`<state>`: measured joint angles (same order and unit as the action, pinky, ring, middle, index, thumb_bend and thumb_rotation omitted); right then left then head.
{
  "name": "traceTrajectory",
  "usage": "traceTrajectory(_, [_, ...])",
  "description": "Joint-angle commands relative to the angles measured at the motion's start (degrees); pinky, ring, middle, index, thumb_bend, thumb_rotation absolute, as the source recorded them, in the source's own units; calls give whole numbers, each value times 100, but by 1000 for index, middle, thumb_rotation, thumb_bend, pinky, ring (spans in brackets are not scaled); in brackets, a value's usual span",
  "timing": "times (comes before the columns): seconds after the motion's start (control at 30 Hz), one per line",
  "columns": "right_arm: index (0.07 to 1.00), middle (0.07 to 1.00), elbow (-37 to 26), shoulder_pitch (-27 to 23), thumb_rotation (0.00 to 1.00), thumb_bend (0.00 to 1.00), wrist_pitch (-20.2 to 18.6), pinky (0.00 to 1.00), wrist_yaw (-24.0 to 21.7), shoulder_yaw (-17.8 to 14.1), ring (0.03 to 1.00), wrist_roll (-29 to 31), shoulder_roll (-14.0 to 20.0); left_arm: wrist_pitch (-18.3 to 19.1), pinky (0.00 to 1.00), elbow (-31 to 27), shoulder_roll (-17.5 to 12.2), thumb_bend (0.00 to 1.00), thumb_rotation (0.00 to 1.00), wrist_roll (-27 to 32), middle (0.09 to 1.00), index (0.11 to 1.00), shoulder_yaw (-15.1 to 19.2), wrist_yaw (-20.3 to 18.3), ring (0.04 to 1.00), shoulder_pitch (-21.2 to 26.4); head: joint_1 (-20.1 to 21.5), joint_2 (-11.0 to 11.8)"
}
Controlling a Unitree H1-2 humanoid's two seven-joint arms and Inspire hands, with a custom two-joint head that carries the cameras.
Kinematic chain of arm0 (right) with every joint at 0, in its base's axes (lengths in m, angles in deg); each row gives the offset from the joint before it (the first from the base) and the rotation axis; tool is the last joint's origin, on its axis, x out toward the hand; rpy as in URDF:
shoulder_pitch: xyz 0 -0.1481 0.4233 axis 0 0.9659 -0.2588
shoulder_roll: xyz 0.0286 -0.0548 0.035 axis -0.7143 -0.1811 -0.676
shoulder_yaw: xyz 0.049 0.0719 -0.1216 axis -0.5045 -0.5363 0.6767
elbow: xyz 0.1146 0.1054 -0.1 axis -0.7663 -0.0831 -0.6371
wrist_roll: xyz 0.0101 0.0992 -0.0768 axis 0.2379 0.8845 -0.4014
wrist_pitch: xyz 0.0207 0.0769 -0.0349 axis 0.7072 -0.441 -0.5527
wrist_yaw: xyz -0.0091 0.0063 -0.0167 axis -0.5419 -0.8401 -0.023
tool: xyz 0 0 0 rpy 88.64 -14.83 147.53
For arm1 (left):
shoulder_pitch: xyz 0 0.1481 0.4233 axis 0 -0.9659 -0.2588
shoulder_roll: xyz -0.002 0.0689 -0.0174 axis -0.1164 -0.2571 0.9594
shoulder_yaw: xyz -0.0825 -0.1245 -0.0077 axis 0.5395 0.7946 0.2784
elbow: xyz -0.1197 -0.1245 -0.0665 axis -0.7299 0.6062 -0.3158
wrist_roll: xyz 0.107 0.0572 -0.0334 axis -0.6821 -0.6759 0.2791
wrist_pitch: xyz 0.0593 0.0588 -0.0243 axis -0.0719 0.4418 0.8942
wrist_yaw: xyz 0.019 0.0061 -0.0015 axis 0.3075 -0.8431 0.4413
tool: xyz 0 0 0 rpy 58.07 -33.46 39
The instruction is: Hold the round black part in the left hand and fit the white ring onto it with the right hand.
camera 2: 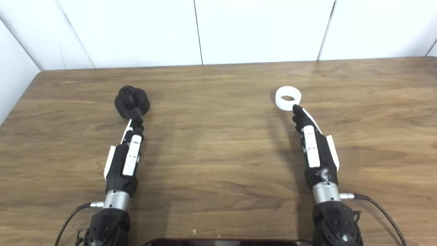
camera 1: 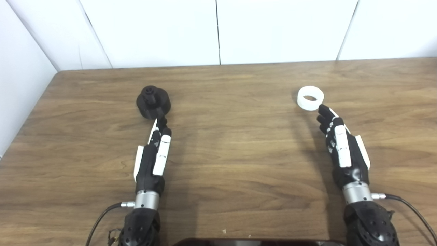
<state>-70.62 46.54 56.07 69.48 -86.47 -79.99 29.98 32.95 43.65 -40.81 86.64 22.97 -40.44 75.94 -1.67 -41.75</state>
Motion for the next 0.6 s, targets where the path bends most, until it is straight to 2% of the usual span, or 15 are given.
traceTrajectory(0.0, [884, 933, -49, 20, 986, 416, 147, 989, -17, 36, 947, 40, 14, -121, 1000, -94, 0, 477, 864, 32, 1000, 1000, -4, -18, 1000, -71, -3, -19])
traceTrajectory(0.27, [882, 932, -52, 50, 992, 415, 163, 990, -22, 44, 945, 65, 13, -65, 1000, -140, 0, 494, 809, -10, 998, 994, -1, -9, 1000, -99, 9, -34])
traceTrajectory(0.47, [881, 930, -74, 66, 984, 438, 179, 985, -27, 43, 942, 92, 4, -71, 1000, -168, -75, 520, 818, -82, 1000, 999, -21, -45, 1000, -109, -14, -45])
traceTrajectory(0.57, [881, 931, -87, 77, 985, 428, 162, 979, -18, 51, 945, 92, -12, -67, 1000, -156, -117, 505, 758, -86, 998, 990, 23, -46, 1000, -77, -29, -48])
